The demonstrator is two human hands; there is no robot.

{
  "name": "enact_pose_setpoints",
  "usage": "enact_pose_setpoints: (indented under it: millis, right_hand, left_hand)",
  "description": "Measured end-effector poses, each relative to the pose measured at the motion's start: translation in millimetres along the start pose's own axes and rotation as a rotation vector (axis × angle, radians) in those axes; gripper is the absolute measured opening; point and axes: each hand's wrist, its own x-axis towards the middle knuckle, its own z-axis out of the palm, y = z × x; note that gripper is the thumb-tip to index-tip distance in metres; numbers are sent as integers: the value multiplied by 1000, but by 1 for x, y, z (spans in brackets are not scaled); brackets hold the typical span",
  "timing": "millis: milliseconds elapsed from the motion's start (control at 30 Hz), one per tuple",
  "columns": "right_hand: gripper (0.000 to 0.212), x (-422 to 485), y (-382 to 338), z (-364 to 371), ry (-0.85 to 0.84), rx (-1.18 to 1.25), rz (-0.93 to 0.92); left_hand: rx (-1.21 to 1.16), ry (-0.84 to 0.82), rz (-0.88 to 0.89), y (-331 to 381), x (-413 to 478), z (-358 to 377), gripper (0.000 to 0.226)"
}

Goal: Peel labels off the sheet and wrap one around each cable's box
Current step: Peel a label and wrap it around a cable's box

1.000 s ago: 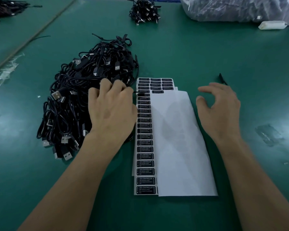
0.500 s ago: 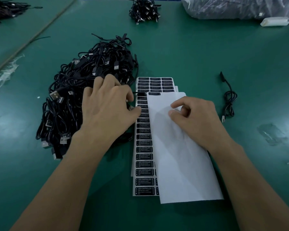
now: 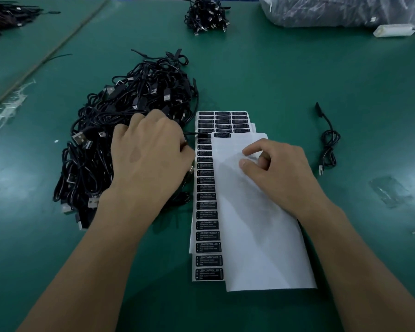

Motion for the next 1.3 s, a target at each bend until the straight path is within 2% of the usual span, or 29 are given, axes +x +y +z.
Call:
enact_pose_setpoints:
  millis: [167, 267, 333, 433, 467, 533, 633, 700, 800, 967, 1100, 1233, 1300]
  right_hand:
    - [15, 0, -1, 1, 1, -3, 1]
    - [15, 0, -1, 1, 4, -1, 1]
    - [16, 0, -1, 1, 10, 2, 1]
    - [17, 0, -1, 1, 9, 7, 4]
    - [17, 1, -1, 1, 8, 13, 7]
    - [15, 0, -1, 1, 8, 12, 7]
    - [14, 0, -1, 1, 10, 6, 8]
    - [15, 0, -1, 1, 10, 7, 13]
    - [14, 0, -2, 1, 10, 7, 11]
    - [14, 0, -2, 2, 13, 1, 7]
    - [14, 0, -2, 2, 17, -1, 5]
    - [16, 0, -1, 2, 3, -9, 7]
    - [16, 0, -2, 2, -4, -7, 9]
  left_hand:
    - [-79, 17, -45, -1, 0, 0, 38]
    - [-121, 69, -69, 3, 1, -3, 41]
    - [-148, 131, -73, 4, 1, -5, 35]
    - [-192, 195, -35, 5, 1, -10, 12]
    - [-186, 188, -26, 4, 1, -11, 14]
    - [-154, 83, -21, 2, 0, -14, 23]
    - [-20, -252, -17, 0, -3, -18, 26]
    - [96, -389, -25, 0, -4, -19, 36]
    - [180, -433, -28, 0, -4, -22, 39]
    - [166, -475, -34, 2, -5, -18, 24]
    - [104, -394, -64, 4, -4, -16, 19]
    - [-53, -144, -99, 6, -4, -18, 32]
    - [-175, -50, -94, 8, -3, -19, 31]
